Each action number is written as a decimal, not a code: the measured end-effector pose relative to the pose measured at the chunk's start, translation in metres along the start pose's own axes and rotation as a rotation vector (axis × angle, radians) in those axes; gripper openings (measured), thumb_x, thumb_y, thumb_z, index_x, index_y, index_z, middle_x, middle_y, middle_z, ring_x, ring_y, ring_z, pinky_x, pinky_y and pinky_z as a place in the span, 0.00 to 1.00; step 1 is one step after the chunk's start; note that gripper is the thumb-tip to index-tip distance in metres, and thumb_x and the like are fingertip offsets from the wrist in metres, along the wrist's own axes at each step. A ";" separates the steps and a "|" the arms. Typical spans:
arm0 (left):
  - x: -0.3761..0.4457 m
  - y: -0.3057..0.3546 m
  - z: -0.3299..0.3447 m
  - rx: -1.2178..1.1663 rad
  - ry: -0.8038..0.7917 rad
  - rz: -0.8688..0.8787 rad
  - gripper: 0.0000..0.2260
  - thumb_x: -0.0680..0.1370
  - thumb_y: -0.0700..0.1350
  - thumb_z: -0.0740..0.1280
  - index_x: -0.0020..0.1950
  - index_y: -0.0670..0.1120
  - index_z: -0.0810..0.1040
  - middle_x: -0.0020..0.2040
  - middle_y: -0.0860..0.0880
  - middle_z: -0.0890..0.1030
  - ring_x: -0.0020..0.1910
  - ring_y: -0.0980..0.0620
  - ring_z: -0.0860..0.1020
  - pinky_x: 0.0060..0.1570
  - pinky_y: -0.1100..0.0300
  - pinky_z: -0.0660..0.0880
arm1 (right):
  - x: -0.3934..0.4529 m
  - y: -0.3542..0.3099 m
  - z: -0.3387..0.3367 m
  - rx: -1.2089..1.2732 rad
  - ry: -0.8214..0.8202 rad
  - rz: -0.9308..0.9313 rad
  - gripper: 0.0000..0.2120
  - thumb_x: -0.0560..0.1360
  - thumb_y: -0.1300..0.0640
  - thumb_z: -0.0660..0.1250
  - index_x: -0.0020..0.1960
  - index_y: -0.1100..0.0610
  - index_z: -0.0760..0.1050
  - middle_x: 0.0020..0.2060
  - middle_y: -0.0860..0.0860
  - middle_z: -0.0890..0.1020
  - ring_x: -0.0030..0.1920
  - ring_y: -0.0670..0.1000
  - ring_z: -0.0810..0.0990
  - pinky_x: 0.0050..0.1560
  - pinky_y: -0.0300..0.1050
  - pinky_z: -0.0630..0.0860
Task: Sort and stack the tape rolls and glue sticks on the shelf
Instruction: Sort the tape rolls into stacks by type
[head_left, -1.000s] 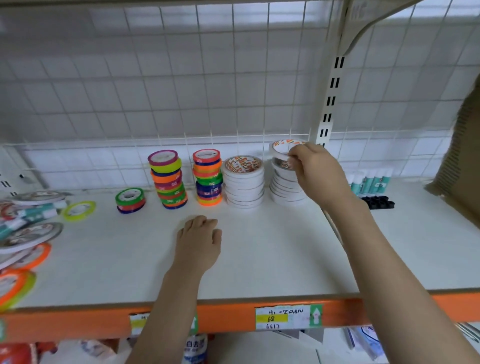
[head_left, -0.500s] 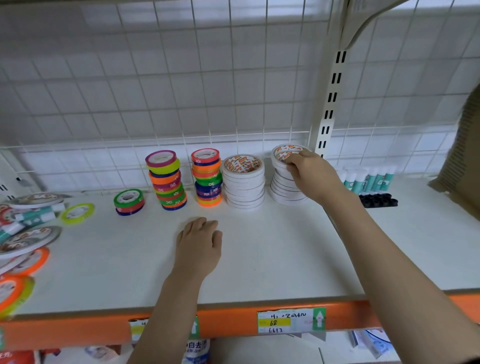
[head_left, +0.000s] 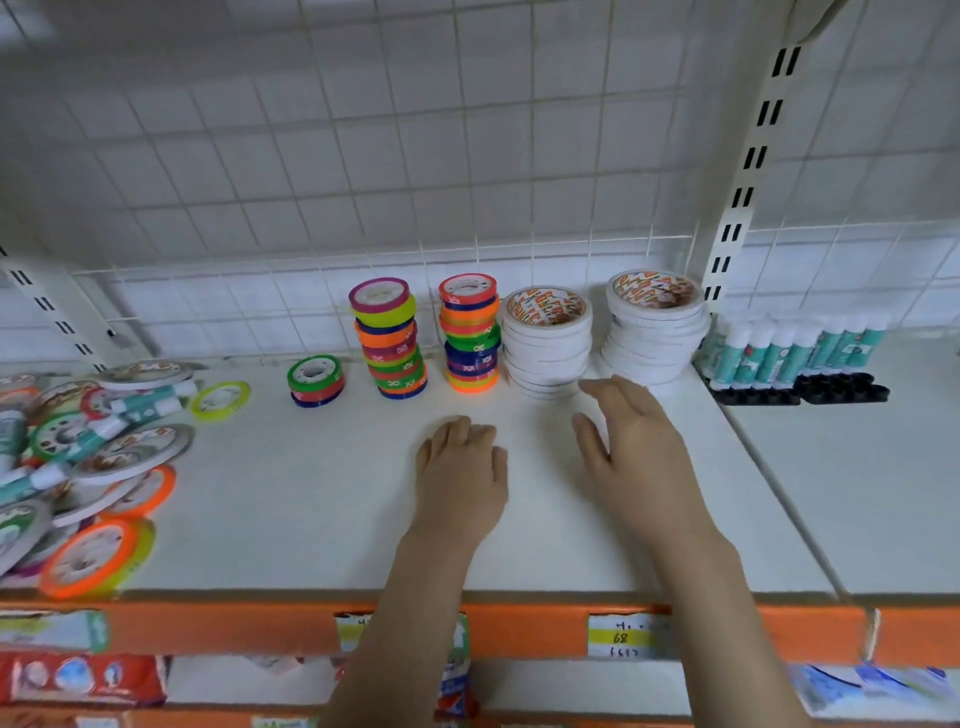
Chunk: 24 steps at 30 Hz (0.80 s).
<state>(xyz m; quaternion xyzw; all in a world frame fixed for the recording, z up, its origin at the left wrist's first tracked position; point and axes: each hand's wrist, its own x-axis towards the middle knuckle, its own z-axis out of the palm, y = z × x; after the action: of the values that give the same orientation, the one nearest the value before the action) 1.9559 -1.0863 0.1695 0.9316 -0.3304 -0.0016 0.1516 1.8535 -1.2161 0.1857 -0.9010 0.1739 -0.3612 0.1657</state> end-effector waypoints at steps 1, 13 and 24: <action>-0.001 -0.002 -0.002 -0.005 0.003 0.017 0.18 0.82 0.50 0.52 0.71 0.50 0.65 0.72 0.50 0.64 0.72 0.51 0.58 0.70 0.56 0.52 | -0.009 -0.006 0.007 -0.001 -0.051 0.012 0.16 0.71 0.58 0.62 0.57 0.63 0.76 0.50 0.60 0.80 0.54 0.62 0.77 0.54 0.47 0.73; -0.035 -0.173 -0.089 -0.020 0.018 0.116 0.17 0.80 0.52 0.57 0.67 0.50 0.70 0.65 0.51 0.71 0.65 0.50 0.67 0.63 0.54 0.64 | -0.020 -0.148 0.100 -0.025 -0.256 0.104 0.16 0.73 0.61 0.67 0.59 0.66 0.75 0.55 0.62 0.78 0.56 0.64 0.75 0.59 0.53 0.72; -0.047 -0.329 -0.152 -0.161 0.132 0.100 0.12 0.78 0.47 0.60 0.56 0.45 0.79 0.53 0.45 0.77 0.53 0.44 0.75 0.53 0.50 0.73 | -0.021 -0.287 0.170 -0.026 -0.322 0.053 0.17 0.74 0.60 0.64 0.60 0.66 0.75 0.55 0.61 0.79 0.58 0.62 0.76 0.61 0.50 0.70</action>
<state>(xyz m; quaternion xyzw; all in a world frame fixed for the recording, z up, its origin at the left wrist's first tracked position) 2.1373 -0.7723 0.2164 0.8968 -0.3646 0.0406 0.2472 2.0151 -0.9243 0.1790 -0.9444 0.1734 -0.2053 0.1894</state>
